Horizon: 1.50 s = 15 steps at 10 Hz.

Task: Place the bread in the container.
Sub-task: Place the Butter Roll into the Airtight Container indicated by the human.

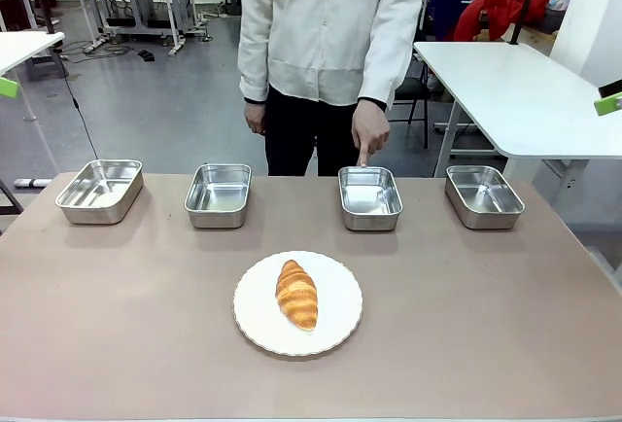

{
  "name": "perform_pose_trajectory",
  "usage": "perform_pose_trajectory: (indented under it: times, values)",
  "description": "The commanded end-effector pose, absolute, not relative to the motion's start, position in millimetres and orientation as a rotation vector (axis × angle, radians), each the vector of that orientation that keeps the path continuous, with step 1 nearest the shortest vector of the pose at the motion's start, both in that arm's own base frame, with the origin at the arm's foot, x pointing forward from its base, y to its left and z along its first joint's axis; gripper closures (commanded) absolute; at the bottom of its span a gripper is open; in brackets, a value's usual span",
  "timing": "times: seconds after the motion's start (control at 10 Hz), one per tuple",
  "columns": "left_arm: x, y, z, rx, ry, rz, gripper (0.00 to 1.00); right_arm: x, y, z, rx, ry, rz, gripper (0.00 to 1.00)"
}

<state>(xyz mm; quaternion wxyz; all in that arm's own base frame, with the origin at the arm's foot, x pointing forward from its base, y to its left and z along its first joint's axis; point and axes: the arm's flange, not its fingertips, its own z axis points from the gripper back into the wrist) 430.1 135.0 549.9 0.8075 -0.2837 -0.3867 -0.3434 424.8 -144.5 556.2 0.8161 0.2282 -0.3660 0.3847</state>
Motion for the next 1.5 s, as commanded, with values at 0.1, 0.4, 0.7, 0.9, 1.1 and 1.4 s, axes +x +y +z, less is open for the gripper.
perform_pose_trajectory:
  times: [0.1,0.4,0.7,0.9,1.1,1.4]
  values:
    - [430,135,551,-0.609,-0.834,-0.738,0.0,421,-73,583,0.45,-0.731,0.797,0.0]
    - [430,135,551,-0.609,-0.834,-0.738,0.0,416,47,585,0.4,-0.601,0.718,0.0]
    - [430,135,551,-0.609,-0.834,-0.738,0.0,397,179,559,0.321,-0.427,0.508,0.0]
    - [430,135,551,-0.609,-0.834,-0.738,0.0,363,265,524,0.225,-0.368,0.489,0.0]
    - [430,135,551,-0.609,-0.834,-0.738,0.0,339,307,489,0.191,-0.34,0.449,0.0]
    - [430,135,551,-0.609,-0.834,-0.738,0.0,326,317,483,0.215,-0.309,0.456,0.0]
